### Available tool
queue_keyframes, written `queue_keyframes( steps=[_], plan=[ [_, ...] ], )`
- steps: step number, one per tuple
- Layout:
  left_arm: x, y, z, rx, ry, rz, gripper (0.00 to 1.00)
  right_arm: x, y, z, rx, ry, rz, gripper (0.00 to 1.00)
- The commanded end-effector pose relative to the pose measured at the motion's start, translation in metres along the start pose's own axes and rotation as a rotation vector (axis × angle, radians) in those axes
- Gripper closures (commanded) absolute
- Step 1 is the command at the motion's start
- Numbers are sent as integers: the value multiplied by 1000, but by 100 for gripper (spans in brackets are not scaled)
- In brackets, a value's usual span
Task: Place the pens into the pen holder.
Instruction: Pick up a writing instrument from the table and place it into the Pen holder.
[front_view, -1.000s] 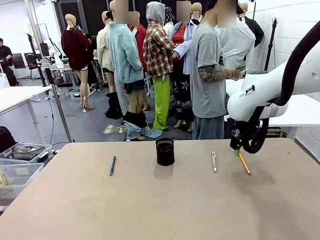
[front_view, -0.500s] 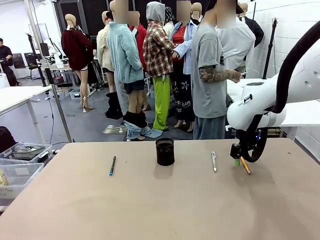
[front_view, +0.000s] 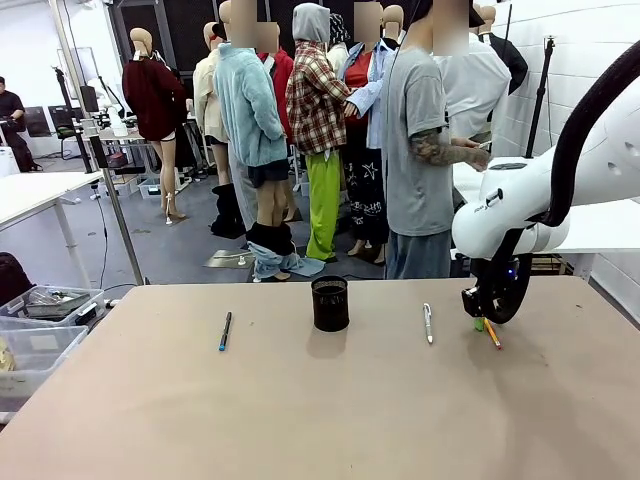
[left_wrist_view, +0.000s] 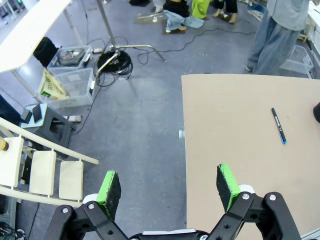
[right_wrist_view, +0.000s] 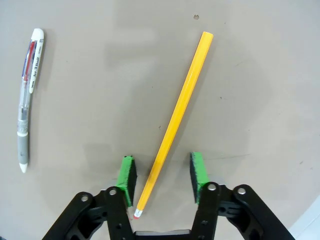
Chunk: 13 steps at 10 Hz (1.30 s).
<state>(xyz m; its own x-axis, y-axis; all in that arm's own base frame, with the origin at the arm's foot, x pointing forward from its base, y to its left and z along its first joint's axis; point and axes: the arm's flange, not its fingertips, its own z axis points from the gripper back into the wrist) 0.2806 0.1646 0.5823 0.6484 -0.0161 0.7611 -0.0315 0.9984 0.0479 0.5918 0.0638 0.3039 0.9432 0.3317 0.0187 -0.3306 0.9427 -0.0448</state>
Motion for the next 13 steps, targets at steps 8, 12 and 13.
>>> queue_keyframes(
  steps=[8,12,13],
  plan=[
    [1,1,-1,1,-10,14,0,1,-7,28,-2,29,121,100],
    [1,1,-1,1,-10,14,0,-26,-2,105,184,-450,700,100],
    [1,1,-1,1,-10,14,0,-22,3,116,264,-588,792,100]
  ],
)
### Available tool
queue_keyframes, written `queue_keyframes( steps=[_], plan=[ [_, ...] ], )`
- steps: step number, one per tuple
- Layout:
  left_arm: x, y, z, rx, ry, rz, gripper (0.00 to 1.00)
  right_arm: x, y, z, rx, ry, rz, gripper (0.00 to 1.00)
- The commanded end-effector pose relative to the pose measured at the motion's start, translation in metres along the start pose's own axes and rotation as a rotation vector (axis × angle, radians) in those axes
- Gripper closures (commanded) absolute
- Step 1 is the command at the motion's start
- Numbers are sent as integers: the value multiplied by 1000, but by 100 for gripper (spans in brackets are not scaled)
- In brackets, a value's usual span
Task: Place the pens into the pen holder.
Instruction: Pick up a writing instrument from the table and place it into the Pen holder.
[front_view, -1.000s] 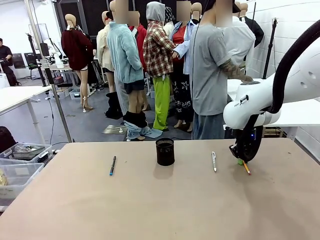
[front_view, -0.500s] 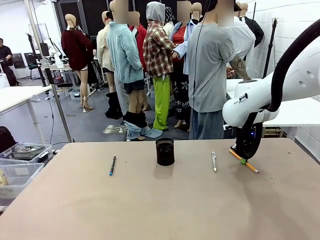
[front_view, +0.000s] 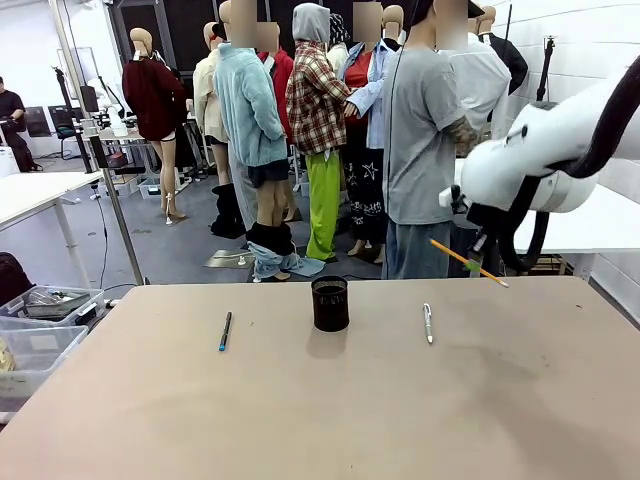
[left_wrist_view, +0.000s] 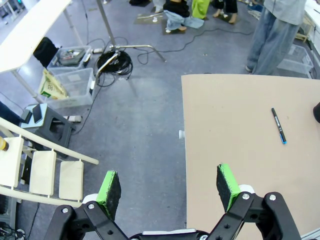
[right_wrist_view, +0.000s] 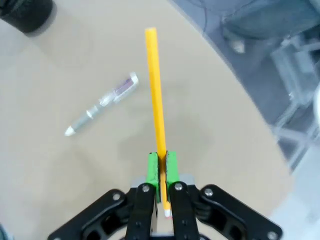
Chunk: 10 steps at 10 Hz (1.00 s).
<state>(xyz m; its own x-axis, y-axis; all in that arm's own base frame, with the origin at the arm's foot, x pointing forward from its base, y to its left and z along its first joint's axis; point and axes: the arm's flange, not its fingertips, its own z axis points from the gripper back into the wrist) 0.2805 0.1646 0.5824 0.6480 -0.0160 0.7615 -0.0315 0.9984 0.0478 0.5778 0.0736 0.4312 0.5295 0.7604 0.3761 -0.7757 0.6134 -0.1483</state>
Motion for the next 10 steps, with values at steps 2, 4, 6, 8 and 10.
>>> queue_keyframes(
  steps=[2,4,6,8,10],
  plan=[
    [1,1,-1,1,-10,14,0,14,2,-6,376,-502,289,100],
    [1,1,-1,1,-10,14,0,47,4,-19,508,-732,403,100],
    [1,1,-1,1,-10,14,0,80,8,-31,560,-822,487,100],
    [1,1,-1,1,-10,14,0,108,10,-41,632,-876,525,100],
    [1,1,-1,1,-10,14,0,133,19,-58,705,-876,551,100]
  ],
)
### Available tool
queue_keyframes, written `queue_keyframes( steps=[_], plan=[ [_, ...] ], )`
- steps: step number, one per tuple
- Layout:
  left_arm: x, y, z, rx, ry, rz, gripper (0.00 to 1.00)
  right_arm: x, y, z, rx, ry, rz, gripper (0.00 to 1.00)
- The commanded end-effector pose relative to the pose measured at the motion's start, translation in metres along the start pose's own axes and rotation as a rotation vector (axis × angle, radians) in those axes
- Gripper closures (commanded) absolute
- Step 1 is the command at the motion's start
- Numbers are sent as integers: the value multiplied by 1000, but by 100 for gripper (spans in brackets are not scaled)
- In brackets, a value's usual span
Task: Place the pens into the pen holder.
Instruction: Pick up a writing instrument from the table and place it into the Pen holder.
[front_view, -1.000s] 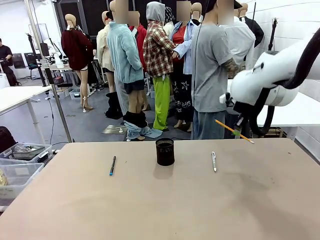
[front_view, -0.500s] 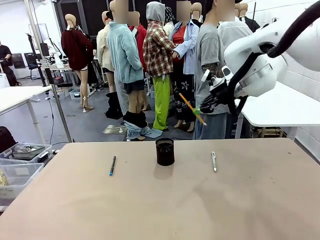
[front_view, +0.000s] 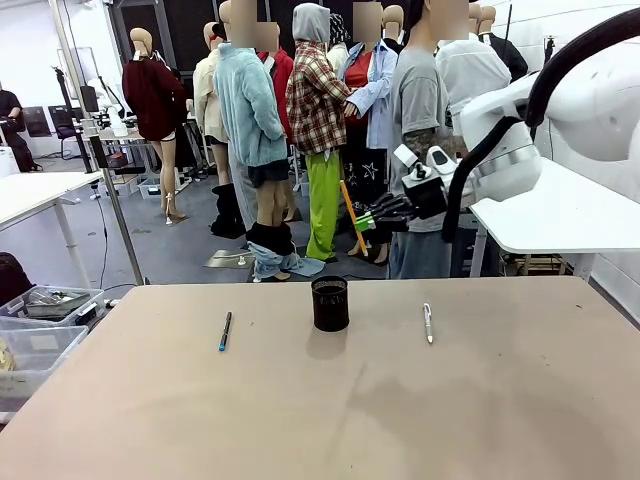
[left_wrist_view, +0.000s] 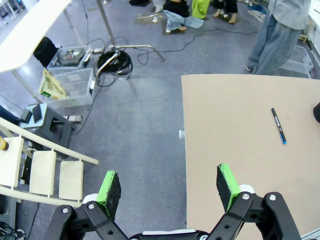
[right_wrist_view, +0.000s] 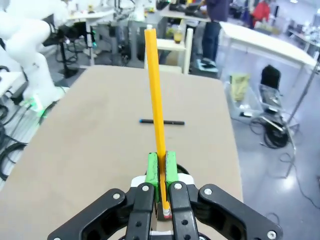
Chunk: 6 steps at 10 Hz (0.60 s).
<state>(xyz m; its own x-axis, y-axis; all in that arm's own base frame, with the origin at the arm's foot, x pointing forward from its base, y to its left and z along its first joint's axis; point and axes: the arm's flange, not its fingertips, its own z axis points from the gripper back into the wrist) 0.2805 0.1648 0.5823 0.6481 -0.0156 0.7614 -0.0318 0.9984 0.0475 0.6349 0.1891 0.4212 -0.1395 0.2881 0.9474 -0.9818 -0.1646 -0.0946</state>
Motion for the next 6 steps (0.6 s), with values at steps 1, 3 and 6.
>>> queue_keyframes(
  steps=[1,3,6],
  plan=[
    [2,0,-1,1,-10,14,0,1,-26,-22,103,45,8,100],
    [2,0,-1,1,-10,14,0,-2,-41,-49,168,53,23,100],
    [2,0,-1,1,-10,14,0,-21,-52,-65,202,23,-5,100]
  ],
)
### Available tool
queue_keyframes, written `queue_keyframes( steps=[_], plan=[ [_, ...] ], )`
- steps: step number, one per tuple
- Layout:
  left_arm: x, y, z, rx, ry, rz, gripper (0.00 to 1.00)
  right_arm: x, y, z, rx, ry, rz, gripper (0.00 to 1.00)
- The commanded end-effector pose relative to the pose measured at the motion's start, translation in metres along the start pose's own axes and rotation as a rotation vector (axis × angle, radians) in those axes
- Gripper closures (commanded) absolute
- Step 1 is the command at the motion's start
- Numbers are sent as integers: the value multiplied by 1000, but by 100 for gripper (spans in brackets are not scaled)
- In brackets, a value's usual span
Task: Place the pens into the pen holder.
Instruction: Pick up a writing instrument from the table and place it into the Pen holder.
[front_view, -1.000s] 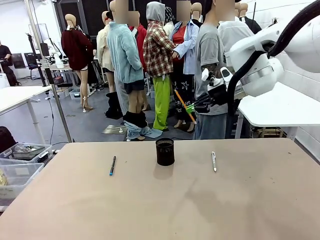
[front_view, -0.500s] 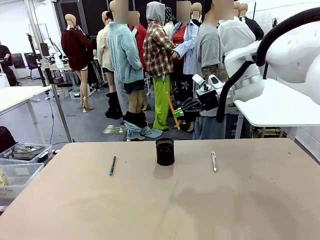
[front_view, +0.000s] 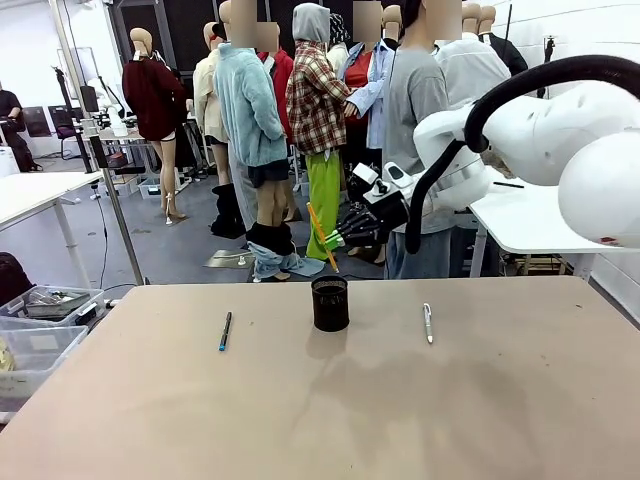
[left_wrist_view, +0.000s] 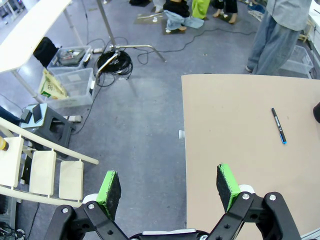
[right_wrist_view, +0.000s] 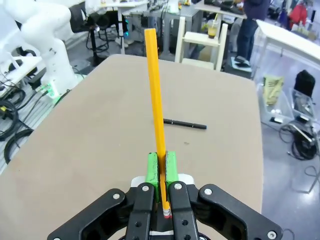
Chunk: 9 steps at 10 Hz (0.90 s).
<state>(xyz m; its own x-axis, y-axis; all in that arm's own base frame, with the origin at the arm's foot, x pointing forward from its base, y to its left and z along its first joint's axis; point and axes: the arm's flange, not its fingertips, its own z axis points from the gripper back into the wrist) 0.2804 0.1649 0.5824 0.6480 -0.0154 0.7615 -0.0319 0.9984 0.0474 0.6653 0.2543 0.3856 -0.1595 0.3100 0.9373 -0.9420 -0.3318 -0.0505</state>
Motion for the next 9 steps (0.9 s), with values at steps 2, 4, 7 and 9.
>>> queue_keyframes(
  steps=[2,4,7,9],
  plan=[
    [2,0,-1,1,-10,13,0,-11,-20,-4,75,-13,-38,100],
    [2,0,-1,1,-10,13,0,-23,-21,-13,91,7,-62,100],
    [2,0,-1,1,-10,13,0,-37,-19,-17,102,16,-93,100],
    [2,0,-1,1,-10,13,0,-42,-17,-17,104,18,-98,100]
  ],
)
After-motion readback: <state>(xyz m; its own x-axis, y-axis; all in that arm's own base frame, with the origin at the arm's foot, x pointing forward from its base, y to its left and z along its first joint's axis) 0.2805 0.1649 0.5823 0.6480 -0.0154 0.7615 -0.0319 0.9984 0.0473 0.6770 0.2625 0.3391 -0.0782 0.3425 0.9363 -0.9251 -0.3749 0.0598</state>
